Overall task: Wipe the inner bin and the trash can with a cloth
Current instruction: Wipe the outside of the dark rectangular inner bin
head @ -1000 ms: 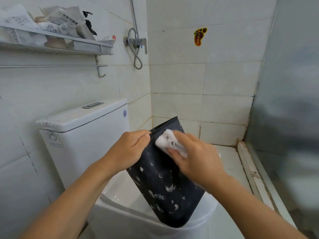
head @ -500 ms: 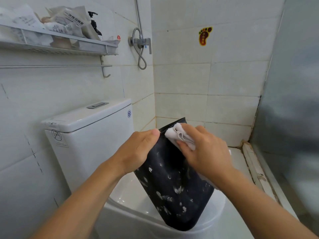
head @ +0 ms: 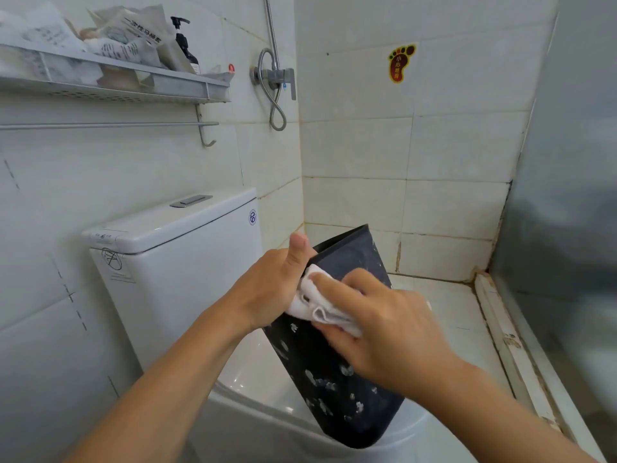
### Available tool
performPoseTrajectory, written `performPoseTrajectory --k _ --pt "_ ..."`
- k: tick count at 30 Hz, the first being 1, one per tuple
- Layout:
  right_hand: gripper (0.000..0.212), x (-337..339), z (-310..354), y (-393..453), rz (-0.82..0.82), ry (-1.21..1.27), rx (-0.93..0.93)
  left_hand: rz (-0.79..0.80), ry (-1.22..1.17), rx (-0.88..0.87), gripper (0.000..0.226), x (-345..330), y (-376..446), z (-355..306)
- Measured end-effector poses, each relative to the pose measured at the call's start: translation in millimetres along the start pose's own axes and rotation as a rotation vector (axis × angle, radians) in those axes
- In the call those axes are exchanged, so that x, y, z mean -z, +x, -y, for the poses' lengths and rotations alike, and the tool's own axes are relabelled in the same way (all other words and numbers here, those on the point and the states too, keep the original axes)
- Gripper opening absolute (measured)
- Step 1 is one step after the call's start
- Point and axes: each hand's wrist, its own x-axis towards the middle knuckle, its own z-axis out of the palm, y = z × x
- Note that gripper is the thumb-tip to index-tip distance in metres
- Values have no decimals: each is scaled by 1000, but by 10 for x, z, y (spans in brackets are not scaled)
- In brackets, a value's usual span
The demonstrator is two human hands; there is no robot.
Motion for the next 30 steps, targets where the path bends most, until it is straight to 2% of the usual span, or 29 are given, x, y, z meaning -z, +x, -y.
performPoseTrajectory --k 5,11,16,20,23,26,30 --pt "45 -28 -147 111 -70 28 -207 43 -59 68 128 -11 24 10" --pt "44 -26 -13 -25 -1 -33 10 36 -23 91 127 19 37 -10" --pt "43 -50 -32 141 -66 9 -65 43 -18 56 109 24 8 -64" --pt "43 -20 -43 -91 79 -1 22 8 -21 143 120 51 48 -9" --pt "40 -11 -96 -250 124 -23 11 8 7 161 113 52 83 77" --pt "43 -13 -92 -228 104 -52 -3 15 44 144 92 27 82 63" --pt "45 22 -6 43 15 -32 -47 37 13 99 95 2 28 -71"
